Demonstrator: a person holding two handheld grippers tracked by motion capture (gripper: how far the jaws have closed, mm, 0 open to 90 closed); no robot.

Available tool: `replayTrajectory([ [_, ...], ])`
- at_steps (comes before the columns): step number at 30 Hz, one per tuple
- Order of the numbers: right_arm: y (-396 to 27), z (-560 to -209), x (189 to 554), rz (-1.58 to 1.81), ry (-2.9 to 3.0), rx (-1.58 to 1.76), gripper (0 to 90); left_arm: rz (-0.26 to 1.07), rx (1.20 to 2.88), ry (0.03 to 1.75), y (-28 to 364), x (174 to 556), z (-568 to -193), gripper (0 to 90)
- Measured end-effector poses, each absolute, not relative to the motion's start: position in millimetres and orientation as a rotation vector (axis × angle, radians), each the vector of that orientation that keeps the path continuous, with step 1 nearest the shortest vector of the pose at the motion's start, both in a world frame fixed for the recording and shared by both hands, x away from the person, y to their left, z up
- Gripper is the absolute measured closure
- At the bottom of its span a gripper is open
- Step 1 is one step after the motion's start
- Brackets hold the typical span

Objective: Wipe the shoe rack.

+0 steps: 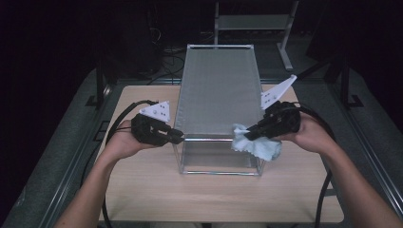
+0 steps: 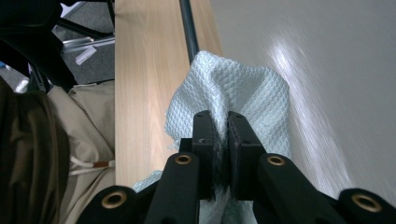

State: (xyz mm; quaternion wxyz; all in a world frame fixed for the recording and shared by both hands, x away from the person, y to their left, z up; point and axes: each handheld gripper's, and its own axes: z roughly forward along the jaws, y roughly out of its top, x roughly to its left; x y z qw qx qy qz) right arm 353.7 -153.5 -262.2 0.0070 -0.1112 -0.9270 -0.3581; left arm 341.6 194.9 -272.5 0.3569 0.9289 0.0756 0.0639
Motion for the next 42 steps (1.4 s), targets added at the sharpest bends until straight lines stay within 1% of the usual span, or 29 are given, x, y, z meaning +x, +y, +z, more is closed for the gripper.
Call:
replayTrajectory([
  [3,-136.9,-263.0,354.0,-1.133,-2.906,-0.305,82.4,0.171,2.404,0.198,195.8,341.1,-272.0,77.5],
  [8,-144.3,-264.6,354.7,-1.148,-2.882,-0.326,82.2,0.165,2.375,0.181,197.8,339.2,-269.3,77.3],
  [11,-145.6,-264.9,352.9,-1.155,-2.884,-0.334,82.2,0.181,2.332,0.187,207.6,334.1,-262.2,74.5],
  [17,-147.5,-264.5,350.5,-1.152,-2.893,-0.336,82.1,0.211,2.307,0.212,233.2,321.7,-257.8,70.1],
  [20,-153.7,-264.1,345.8,-1.148,-2.902,-0.342,82.0,0.207,2.303,0.238,241.7,319.3,-265.3,67.9],
  [24,-162.0,-263.5,340.8,-1.148,-2.920,-0.352,81.9,0.176,2.310,0.271,241.5,320.2,-281.8,63.9],
  [28,-150.1,-262.1,338.6,-1.131,-2.940,-0.322,81.9,0.144,2.320,0.267,232.7,323.3,-295.7,62.1],
  [30,-140.0,-262.5,339.8,-1.139,-2.936,-0.282,81.9,0.131,2.340,0.278,228.7,326.0,-300.5,62.8],
  [31,-137.2,-262.1,340.8,-1.128,-2.935,-0.272,82.0,0.128,2.346,0.282,227.6,327.4,-302.0,64.7],
  [35,-140.6,-262.1,344.2,-1.124,-2.926,-0.277,82.0,0.092,2.353,0.299,226.1,331.0,-305.2,74.0],
  [36,-143.8,-262.5,345.3,-1.127,-2.917,-0.306,82.0,0.073,2.355,0.289,225.1,331.9,-305.7,78.5],
  [39,-139.9,-262.9,345.0,-1.137,-2.915,-0.308,82.0,0.070,2.357,0.281,220.4,332.5,-305.8,79.8],
  [42,-114.3,-262.8,347.2,-1.150,-2.908,-0.250,82.5,0.085,2.365,0.272,217.2,330.9,-305.0,79.6],
])
